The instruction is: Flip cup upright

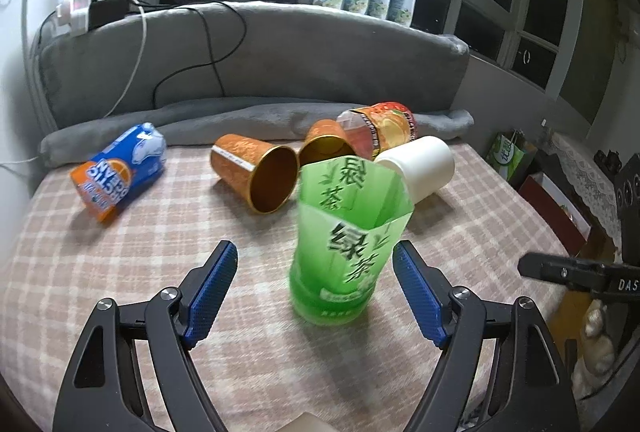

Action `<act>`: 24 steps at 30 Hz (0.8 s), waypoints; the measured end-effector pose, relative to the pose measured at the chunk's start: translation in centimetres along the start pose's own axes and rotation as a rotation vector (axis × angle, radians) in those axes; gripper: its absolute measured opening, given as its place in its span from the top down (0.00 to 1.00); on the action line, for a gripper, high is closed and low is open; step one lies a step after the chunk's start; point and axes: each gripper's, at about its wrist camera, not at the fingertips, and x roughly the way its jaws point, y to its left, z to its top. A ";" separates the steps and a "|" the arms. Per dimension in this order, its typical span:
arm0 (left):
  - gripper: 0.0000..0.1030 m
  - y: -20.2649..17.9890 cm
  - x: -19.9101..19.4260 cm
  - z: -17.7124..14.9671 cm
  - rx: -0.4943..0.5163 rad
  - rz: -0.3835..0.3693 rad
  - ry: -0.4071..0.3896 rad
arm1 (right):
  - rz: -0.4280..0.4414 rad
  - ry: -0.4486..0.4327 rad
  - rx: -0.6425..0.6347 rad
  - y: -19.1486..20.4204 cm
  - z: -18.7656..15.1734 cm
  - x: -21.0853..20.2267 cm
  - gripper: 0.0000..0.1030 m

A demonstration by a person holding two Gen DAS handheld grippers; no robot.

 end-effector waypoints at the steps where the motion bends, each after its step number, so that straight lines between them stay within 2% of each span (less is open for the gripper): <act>1: 0.22 0.2 -0.3 -0.1 -0.005 0.010 -0.003 | -0.002 -0.011 -0.018 0.3 0.2 0.0 0.21; 9: 0.22 0.8 -3.2 -0.4 -0.012 0.058 -0.066 | -0.077 -0.124 -0.181 3.5 1.3 -0.6 0.14; 16: 0.21 1.0 -6.9 -0.8 -0.028 0.131 -0.177 | -0.140 -0.211 -0.258 5.5 1.6 -1.1 0.13; 24: 0.20 0.9 -10.4 -0.8 -0.020 0.237 -0.324 | -0.231 -0.409 -0.327 8.1 1.0 -3.6 0.01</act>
